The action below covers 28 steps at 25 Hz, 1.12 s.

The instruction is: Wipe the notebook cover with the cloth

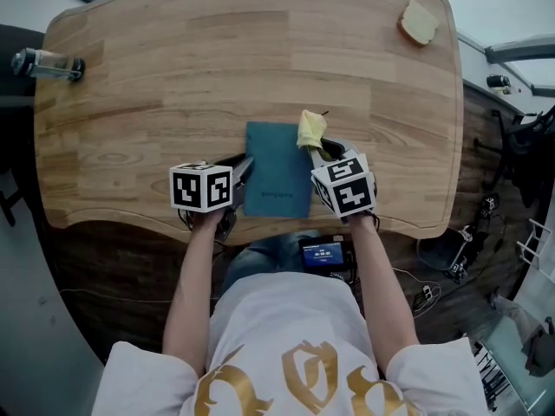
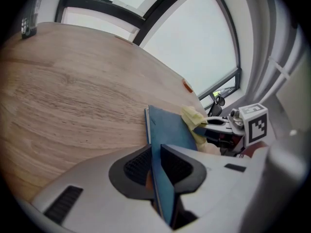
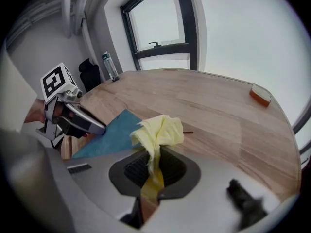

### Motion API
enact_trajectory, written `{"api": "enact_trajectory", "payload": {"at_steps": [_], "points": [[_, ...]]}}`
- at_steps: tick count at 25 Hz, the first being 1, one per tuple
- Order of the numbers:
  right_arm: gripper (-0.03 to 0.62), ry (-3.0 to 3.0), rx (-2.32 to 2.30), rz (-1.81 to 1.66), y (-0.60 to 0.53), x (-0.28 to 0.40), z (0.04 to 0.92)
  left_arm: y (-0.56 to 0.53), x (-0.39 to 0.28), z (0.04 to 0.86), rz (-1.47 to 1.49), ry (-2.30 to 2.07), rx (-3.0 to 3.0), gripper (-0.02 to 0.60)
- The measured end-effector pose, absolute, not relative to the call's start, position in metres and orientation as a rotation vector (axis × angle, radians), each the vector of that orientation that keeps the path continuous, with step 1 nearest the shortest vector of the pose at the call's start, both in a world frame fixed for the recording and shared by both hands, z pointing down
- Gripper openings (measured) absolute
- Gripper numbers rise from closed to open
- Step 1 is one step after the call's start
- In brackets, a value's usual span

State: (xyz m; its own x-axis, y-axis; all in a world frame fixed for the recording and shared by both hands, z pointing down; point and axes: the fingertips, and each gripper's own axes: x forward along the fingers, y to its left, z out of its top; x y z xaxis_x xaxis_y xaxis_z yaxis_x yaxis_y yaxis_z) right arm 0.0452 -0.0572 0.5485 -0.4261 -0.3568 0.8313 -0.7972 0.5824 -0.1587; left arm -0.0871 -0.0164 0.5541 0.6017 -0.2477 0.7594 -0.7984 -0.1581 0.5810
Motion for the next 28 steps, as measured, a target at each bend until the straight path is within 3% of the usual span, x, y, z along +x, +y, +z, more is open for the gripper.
{"api": "enact_trajectory", "payload": {"at_steps": [28], "points": [[0.041, -1.994, 0.797, 0.569, -0.063, -0.005, 0.547, -0.017, -0.086, 0.554, 0.625, -0.832, 1.716, 0.063]]}}
